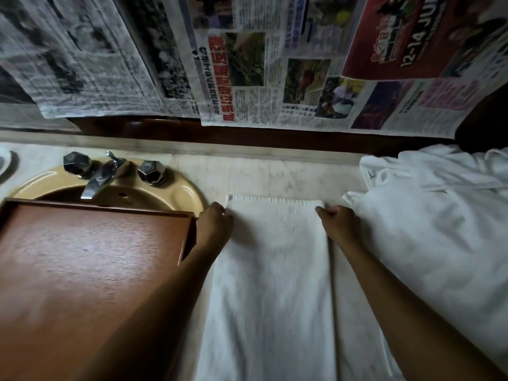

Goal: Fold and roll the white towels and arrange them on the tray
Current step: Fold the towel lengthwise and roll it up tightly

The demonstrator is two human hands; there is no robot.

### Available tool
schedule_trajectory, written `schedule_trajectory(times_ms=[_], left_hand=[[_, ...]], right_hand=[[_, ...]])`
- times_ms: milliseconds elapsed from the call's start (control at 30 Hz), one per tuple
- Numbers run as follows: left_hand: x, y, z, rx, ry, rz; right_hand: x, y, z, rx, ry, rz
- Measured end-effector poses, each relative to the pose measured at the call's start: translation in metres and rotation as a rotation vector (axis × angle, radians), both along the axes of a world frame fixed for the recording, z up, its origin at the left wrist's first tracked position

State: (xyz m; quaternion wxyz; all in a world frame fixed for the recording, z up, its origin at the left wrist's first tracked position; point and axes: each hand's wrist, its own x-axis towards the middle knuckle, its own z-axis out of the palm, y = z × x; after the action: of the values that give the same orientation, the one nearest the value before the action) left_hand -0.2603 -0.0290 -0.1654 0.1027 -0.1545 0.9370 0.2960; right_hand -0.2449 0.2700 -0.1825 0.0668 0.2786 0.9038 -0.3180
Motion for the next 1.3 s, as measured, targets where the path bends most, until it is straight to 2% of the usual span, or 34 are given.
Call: schedule_trajectory(times_ms=[133, 233, 333, 433, 533, 633, 1067, 1167, 1300], left_hand=[[-0.014, -0.003, -0.009, -0.109, 0.04, -0.09], [-0.011, -0.004, -0.011, -0.118, 0.152, -0.14], [0.006, -0.003, -0.008, -0.121, 0.332, -0.167], [0.056, 0.012, -0.012, -0.167, 0.483, -0.337], [0.121, 0.024, -0.031, -0.141, 0.352, -0.594], [0.136, 0.012, -0.051, -0.168, 0.256, -0.665], [-0.016, 0.036, -0.063, -0.28, 0.211, -0.715], [-0.024, 0.038, -0.061, -0.272, 0.2, -0.709], [0.015, 0.039, -0.043, -0.211, 0.294, -0.613]], right_hand=[[-0.014, 0.008, 0.0, -0.012, 0.019, 0.011], [-0.01, 0.01, -0.008, -0.006, 0.081, -0.002], [0.009, 0.003, -0.008, 0.063, 0.253, 0.021], [0.056, -0.027, -0.003, 0.202, 0.497, 0.26], [0.116, -0.059, -0.017, 0.329, 0.413, 0.552], [0.136, -0.056, -0.036, 0.441, 0.264, 0.649], [-0.016, -0.015, -0.041, 0.506, 0.212, 0.665], [-0.004, -0.023, -0.034, 0.462, 0.265, 0.574], [0.076, -0.05, -0.022, 0.373, 0.377, 0.512]])
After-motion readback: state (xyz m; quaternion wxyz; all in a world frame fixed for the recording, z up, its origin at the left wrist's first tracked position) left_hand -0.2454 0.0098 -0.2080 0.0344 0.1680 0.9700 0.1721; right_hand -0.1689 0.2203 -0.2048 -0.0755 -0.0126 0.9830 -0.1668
